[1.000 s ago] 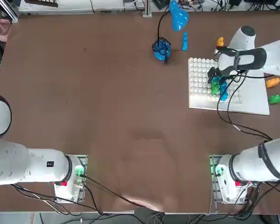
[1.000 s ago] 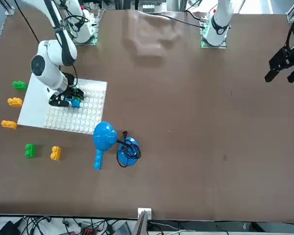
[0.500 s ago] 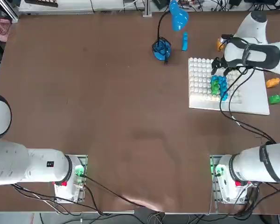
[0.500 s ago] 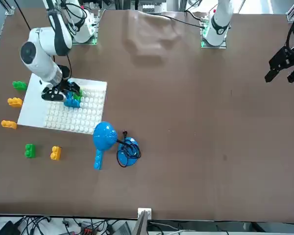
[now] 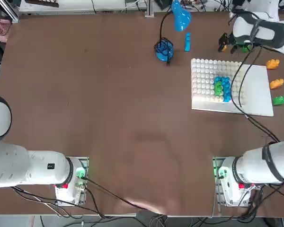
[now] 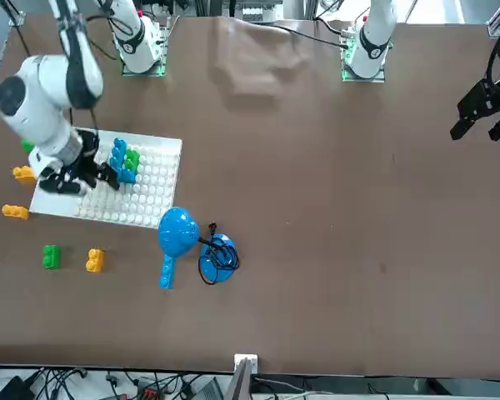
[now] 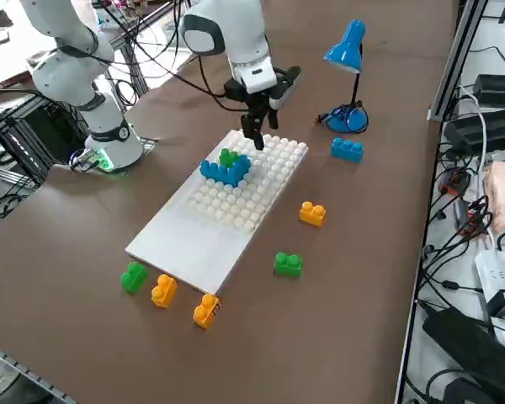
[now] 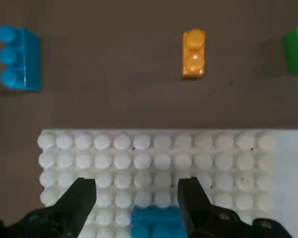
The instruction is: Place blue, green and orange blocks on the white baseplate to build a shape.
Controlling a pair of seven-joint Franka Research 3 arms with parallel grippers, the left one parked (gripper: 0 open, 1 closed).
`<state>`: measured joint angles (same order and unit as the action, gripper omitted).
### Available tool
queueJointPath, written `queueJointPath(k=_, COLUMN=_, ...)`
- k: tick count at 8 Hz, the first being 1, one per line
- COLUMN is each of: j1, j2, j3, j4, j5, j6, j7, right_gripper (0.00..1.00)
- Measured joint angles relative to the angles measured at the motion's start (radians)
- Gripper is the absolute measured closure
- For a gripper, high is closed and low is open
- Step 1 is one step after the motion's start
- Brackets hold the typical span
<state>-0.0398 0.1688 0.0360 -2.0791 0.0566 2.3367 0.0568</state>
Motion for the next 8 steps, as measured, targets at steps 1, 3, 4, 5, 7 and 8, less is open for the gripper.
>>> queueJointPath(k=1, j1=-0.037, j2=0.106, j3=-0.003, j4=0.119, j5=0.0, j6=-0.01, j7=-0.04, right_gripper=0.0)
queueJointPath(k=3, j1=-0.078, j2=0.294, j3=-0.004, j4=0.305, j5=0.0, j6=-0.012, j7=-0.074, right_gripper=0.0)
queueJointPath(k=4, j1=-0.079, j2=0.37, j3=-0.003, j4=0.38, j5=0.0, j6=-0.011, j7=-0.074, right_gripper=0.0)
queueJointPath(k=5, j1=-0.078, j2=0.428, j3=-0.002, j4=0.441, j5=0.0, j6=-0.011, j7=-0.074, right_gripper=0.0)
queueJointPath(k=7, j1=-0.078, j2=0.513, j3=-0.001, j4=0.537, j5=0.0, j6=-0.008, j7=-0.074, right_gripper=0.0)
queueJointPath(k=8, j1=-0.078, j2=0.545, j3=-0.002, j4=0.564, j5=0.0, j6=0.0, j7=-0.074, right_gripper=0.0)
